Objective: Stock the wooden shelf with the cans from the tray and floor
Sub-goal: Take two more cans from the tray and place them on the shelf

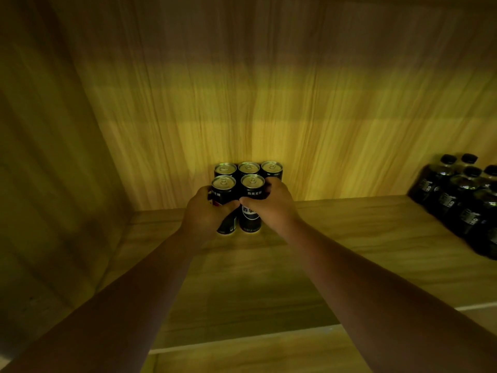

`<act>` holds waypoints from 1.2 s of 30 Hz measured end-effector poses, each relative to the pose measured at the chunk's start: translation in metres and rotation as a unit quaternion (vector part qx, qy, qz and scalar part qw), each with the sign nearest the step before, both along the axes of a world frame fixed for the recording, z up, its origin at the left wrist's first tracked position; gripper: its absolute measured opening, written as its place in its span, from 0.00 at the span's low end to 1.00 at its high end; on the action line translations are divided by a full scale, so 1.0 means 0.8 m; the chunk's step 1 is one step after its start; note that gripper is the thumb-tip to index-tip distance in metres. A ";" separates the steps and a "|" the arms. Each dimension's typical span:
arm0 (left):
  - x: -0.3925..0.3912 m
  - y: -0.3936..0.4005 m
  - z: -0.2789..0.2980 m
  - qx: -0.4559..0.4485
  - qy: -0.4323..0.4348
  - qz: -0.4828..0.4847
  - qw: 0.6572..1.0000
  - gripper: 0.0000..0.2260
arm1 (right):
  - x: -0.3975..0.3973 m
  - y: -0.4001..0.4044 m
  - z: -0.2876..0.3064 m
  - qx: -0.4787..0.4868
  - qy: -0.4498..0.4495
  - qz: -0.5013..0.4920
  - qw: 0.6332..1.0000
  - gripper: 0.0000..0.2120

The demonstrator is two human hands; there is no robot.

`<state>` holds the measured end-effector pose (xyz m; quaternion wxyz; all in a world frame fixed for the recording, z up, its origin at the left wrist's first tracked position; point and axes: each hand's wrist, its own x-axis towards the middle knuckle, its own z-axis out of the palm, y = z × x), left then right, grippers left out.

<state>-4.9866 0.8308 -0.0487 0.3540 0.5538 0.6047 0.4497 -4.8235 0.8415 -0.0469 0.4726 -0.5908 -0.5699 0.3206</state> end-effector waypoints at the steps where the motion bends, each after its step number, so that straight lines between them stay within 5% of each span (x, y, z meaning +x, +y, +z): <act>1: -0.001 -0.005 -0.001 0.003 0.025 -0.002 1.000 0.33 | 0.002 -0.004 0.000 -0.008 -0.005 -0.002 1.000 0.30; 7: -0.005 -0.035 0.008 0.047 0.182 -0.036 0.981 0.31 | 0.014 -0.045 0.010 -0.033 -0.170 -0.016 0.985 0.35; 12: -0.006 -0.058 0.007 0.034 0.369 0.019 0.929 0.40 | 0.029 -0.090 0.020 -0.061 -0.299 0.012 0.952 0.34; 20: 0.013 -0.141 0.025 0.009 0.510 -0.033 0.860 0.41 | 0.062 -0.179 0.046 -0.018 -0.454 0.071 0.888 0.36; 27: 0.072 -0.261 0.013 0.020 0.540 -0.009 0.842 0.37 | 0.124 -0.273 0.035 0.008 -0.490 0.115 0.864 0.35; 36: 0.166 -0.407 -0.088 -0.061 0.535 -0.004 0.843 0.38 | 0.215 -0.406 -0.061 0.011 -0.498 0.186 0.847 0.35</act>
